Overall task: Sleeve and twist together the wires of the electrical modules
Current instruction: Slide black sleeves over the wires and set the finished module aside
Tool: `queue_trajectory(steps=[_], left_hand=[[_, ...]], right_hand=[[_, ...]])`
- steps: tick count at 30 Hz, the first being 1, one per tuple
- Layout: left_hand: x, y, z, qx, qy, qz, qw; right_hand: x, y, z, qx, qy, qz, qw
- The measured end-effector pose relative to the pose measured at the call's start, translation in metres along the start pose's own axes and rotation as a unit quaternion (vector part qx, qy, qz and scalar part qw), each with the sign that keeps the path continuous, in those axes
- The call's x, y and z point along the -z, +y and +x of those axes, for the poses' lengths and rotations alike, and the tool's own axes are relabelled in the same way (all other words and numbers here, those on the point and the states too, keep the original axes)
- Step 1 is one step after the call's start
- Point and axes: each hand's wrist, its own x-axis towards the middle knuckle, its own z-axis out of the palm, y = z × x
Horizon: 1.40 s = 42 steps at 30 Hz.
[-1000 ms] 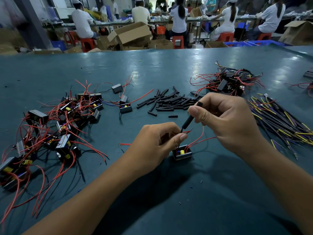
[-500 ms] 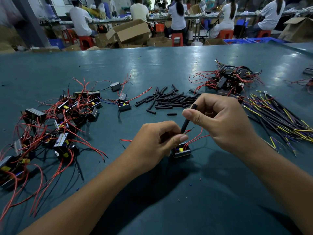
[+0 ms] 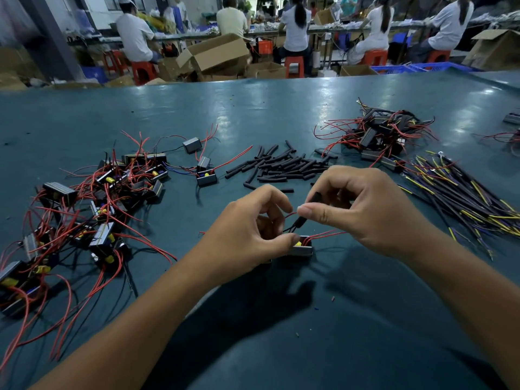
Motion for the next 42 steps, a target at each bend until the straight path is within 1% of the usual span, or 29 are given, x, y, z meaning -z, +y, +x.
queue_trajectory(steps=[3,6,8,10,11,12,14,19,25,27,29,31,33,39,42], left_hand=[[0.007,0.004,0.001,-0.005,0.011,0.016,1.0],[0.017,0.005,0.002,-0.031,0.023,0.079,0.996],[0.025,0.004,0.0,-0.049,-0.009,0.181,0.982],[0.03,0.0,0.0,-0.027,-0.06,0.26,0.963],[0.031,-0.002,0.001,-0.006,-0.074,0.276,0.958],[0.031,-0.004,0.001,0.008,-0.077,0.282,0.956],[0.03,-0.007,0.002,0.01,-0.072,0.284,0.956],[0.026,-0.007,0.004,0.0,-0.083,0.274,0.958],[0.025,-0.009,0.004,0.012,-0.066,0.249,0.966],[0.026,-0.01,0.004,0.011,-0.065,0.268,0.961],[0.028,-0.011,0.003,0.037,-0.066,0.305,0.949],[0.031,-0.013,0.002,0.078,-0.084,0.327,0.938],[0.032,-0.014,0.001,0.096,-0.11,0.326,0.934],[0.027,-0.017,0.004,0.079,-0.094,0.329,0.936],[0.033,-0.016,0.003,0.079,-0.091,0.281,0.952]], right_hand=[[-0.003,0.001,0.0,0.005,-0.009,-0.025,1.0],[-0.005,0.001,0.0,0.002,-0.006,-0.044,0.999],[-0.005,0.001,0.0,-0.009,-0.015,-0.05,0.999],[-0.005,0.001,0.0,-0.022,-0.03,-0.059,0.998],[-0.006,0.001,0.0,-0.027,-0.036,-0.066,0.997],[-0.006,0.001,0.0,-0.033,-0.042,-0.071,0.996],[-0.007,0.003,0.001,-0.043,-0.053,-0.068,0.995],[-0.016,0.01,0.0,-0.096,-0.045,-0.008,0.994],[-0.032,0.018,-0.002,-0.125,-0.053,0.074,0.988],[-0.035,0.02,-0.003,-0.131,-0.063,0.066,0.987],[-0.035,0.019,-0.004,-0.126,-0.066,0.046,0.989],[-0.034,0.018,-0.005,-0.12,-0.069,0.029,0.99],[-0.033,0.016,-0.004,-0.114,-0.079,0.018,0.99],[-0.031,0.01,-0.005,-0.099,-0.108,0.021,0.989],[-0.032,0.009,-0.006,-0.089,-0.105,-0.001,0.99]])
